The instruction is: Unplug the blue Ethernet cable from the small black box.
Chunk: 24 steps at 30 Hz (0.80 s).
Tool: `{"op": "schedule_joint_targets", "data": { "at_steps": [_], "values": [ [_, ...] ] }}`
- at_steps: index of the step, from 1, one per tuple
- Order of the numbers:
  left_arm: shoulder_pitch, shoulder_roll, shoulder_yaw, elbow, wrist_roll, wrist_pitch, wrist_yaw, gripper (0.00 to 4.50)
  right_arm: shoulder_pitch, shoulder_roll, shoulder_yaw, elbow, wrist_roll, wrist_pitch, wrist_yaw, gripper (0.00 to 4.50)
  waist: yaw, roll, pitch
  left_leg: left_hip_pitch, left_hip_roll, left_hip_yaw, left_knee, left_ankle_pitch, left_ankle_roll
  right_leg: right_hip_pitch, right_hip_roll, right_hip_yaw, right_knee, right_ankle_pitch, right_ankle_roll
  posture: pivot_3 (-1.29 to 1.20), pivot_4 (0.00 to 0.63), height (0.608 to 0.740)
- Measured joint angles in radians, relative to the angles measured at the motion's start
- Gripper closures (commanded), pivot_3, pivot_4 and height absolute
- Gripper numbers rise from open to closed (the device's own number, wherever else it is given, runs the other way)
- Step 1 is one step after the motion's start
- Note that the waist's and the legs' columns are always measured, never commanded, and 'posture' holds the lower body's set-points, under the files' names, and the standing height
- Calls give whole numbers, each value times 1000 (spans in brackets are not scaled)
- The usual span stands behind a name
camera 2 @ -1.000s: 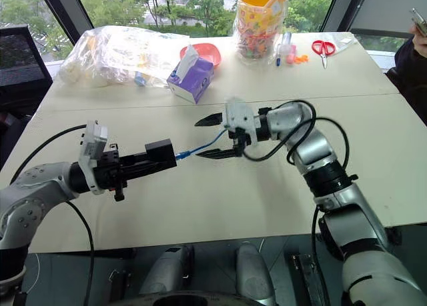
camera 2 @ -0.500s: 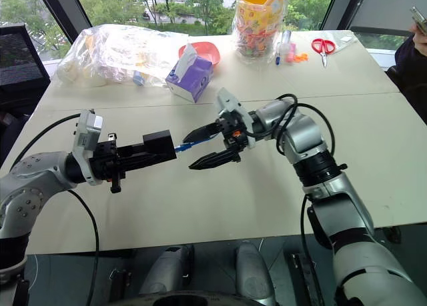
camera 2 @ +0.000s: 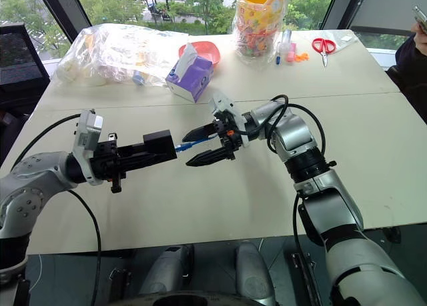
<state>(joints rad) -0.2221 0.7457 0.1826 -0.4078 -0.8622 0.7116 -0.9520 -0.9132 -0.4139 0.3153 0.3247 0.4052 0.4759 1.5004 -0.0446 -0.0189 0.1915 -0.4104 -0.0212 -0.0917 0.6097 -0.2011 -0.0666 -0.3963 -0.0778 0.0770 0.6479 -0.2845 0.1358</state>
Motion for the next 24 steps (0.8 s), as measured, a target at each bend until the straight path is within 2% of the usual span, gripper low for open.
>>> {"op": "schedule_joint_targets", "data": {
  "at_steps": [1, 6, 7, 16, 20, 24],
  "values": [
    [-5, -1, 0, 0, 0, 0, 0, 4021, -3, 3, 0, 5, -1, 0, 1, 1703, 0, 0, 0, 0, 0, 0, 0, 0, 0, 0, 0, 0, 0, 0, 0, 0, 150, 726],
    [-12, -3, 0, 8, 1, 0, -1, 4021, -9, 15, -5, 22, -10, 0, 1, 4263, 0, 0, 0, 0, 0, 0, 0, 0, 0, 0, 0, 0, 0, 0, 0, 0, 150, 726],
    [-12, -3, 0, 9, 1, 0, -2, 4021, -9, 15, -6, 25, -11, 0, 2, 4455, 0, 0, 0, 0, 0, 0, 0, 0, 0, 0, 0, 0, 0, 0, 0, 0, 150, 726],
    [-1, -10, -1, 11, 4, -19, -2, 4021, -26, 18, -6, 33, -18, 37, 18, 4455, 0, 0, 0, 0, 0, 0, 0, 0, 0, 0, 0, 0, 0, 0, 0, 0, 150, 726],
    [2, -10, -2, 11, 6, -21, 1, 4021, -27, 18, -6, 33, -18, 57, 35, 2990, 0, 0, 0, 0, 0, 0, 0, 0, 0, 0, 0, 0, 0, 0, 0, 0, 150, 726],
    [2, -10, -2, 11, 8, -21, 5, 4021, -29, 18, -8, 33, -17, 65, 40, 2990, 0, 0, 0, 0, 0, 0, 0, 0, 0, 0, 0, 0, 0, 0, 0, 0, 150, 726]
  ]
}}
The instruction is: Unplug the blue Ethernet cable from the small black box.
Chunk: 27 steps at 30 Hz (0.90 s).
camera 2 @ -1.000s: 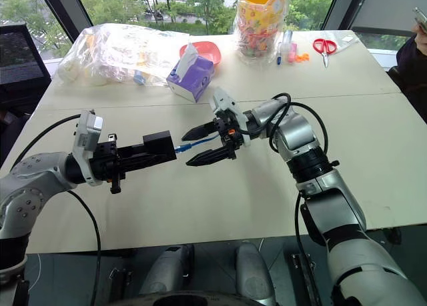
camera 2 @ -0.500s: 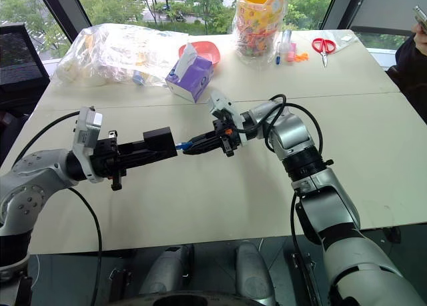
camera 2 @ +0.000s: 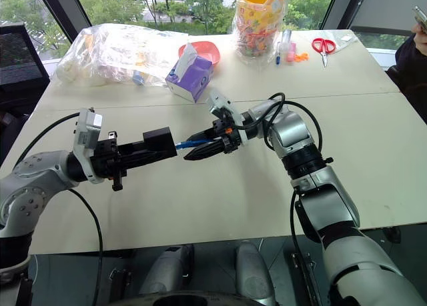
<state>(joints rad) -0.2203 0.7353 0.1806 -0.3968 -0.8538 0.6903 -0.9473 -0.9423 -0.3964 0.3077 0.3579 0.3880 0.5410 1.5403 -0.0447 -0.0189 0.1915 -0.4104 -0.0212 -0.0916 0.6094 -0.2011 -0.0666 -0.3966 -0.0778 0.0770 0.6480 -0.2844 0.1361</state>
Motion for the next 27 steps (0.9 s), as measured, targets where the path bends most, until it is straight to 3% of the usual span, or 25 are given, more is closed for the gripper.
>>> {"op": "schedule_joint_targets", "data": {
  "at_steps": [27],
  "values": [
    [-17, -10, 0, -8, -3, 2, 35, 4021, -50, 43, -24, 40, 9, 64, -3, 2990, 0, 0, 0, 0, 0, 0, -1, 0, 0, 0, 0, 0, 0, 0, 0, 0, 150, 726]
  ]
}}
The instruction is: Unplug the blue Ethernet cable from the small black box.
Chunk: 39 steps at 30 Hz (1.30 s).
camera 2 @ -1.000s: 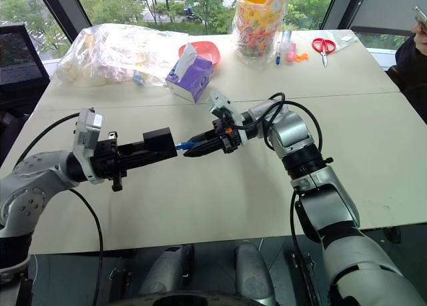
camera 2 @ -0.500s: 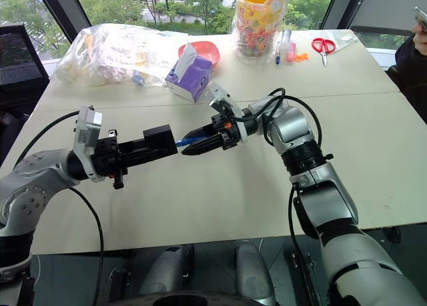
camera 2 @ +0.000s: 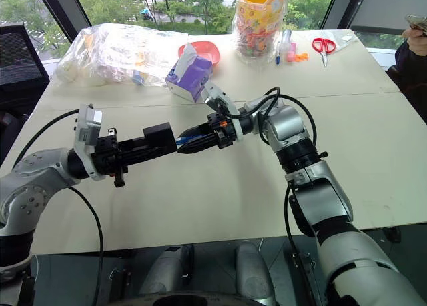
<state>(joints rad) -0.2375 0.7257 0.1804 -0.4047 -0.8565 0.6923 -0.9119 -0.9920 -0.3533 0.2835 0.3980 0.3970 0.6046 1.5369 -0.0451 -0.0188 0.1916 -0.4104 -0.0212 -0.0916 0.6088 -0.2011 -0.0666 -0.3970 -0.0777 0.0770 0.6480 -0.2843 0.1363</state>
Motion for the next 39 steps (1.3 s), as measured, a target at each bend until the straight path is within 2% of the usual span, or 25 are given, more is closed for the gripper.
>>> {"op": "schedule_joint_targets", "data": {
  "at_steps": [10, 12, 14, 15, 32, 35, 39],
  "values": [
    [1, 0, 0, -4, 0, 1, 0, 4021, 0, -1, -1, 0, 0, 0, 0, 2990, 0, 0, 0, 0, 0, 0, 0, 0, 0, 0, 0, 0, 0, 0, 0, 0, 150, 726],
    [5, 1, 0, -7, 0, 1, -1, 4021, 0, 0, -1, 0, 0, 0, 0, 3519, 0, 0, 0, 0, 0, 0, 0, 0, 0, 0, 0, 0, 0, 0, 0, 0, 150, 726],
    [9, 2, 0, -9, -1, 1, -7, 4021, 0, -5, -1, 0, -3, 0, 1, 4356, 0, 0, 0, 0, 0, 0, 0, 0, 0, 0, 0, 0, 0, 0, 0, 0, 150, 726],
    [10, 4, 0, -14, -4, 1, -8, 4021, 0, -7, -2, 3, -3, -1, 1, 4465, 0, 0, 0, 0, 0, 0, 0, 0, 0, 0, 0, 0, 0, 0, 0, 0, 150, 726],
    [41, 7, 5, -28, -4, -15, -13, 4021, 1, -5, 9, 6, -9, -14, 12, 4465, -1, 0, 0, 0, 0, 0, -1, 0, 0, 0, 0, 0, 0, 0, 0, 0, 150, 726],
    [69, 26, 27, -34, -6, -5, -6, 4021, -4, -8, 5, 63, -25, -51, 3, 4465, -1, 0, 0, 0, 0, 0, -1, 0, 0, 0, 0, 0, 0, 0, 0, 0, 150, 726],
    [109, 51, 39, -59, -22, 6, -18, 4021, -22, -66, -32, 206, -71, -130, -16, 4465, 3, 0, 1, 0, -1, 1, 0, 0, 0, 0, -1, 0, -1, -2, -4, 0, 150, 726]
  ]
}}
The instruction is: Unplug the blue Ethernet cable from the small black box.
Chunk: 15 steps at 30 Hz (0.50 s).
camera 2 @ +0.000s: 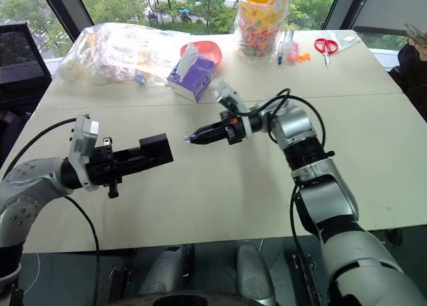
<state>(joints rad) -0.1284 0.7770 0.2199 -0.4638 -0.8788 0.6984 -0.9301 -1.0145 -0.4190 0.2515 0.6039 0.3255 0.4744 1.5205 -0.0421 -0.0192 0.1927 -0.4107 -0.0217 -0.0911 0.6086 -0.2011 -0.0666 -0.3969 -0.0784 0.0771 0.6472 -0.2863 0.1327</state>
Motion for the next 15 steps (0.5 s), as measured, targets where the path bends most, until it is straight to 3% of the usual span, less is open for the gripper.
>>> {"op": "schedule_joint_targets", "data": {
  "at_steps": [6, 10, 15],
  "values": [
    [-7, -3, -3, -9, 25, -18, 16, 4021, -24, -41, -32, 200, -95, -185, -76, 4465, -4, 0, 1, 0, 0, 0, -1, 0, 0, 0, 0, 0, 0, 1, 1, 0, 150, 726],
    [-79, -100, -81, 94, 203, -163, 88, 4021, -25, -25, -74, 358, -178, -374, -310, 4465, -3, 0, 2, 0, 0, 1, 0, 0, 0, 0, 0, 0, 0, 2, 3, 0, 150, 726],
    [-180, -277, -193, 360, 448, -412, 186, 4021, -27, 0, -99, 524, -278, -534, -621, 4465, -1, 0, 2, 0, -1, 1, 1, 0, 0, 0, 0, 1, 0, 2, 4, 0, 150, 726]
  ]
}}
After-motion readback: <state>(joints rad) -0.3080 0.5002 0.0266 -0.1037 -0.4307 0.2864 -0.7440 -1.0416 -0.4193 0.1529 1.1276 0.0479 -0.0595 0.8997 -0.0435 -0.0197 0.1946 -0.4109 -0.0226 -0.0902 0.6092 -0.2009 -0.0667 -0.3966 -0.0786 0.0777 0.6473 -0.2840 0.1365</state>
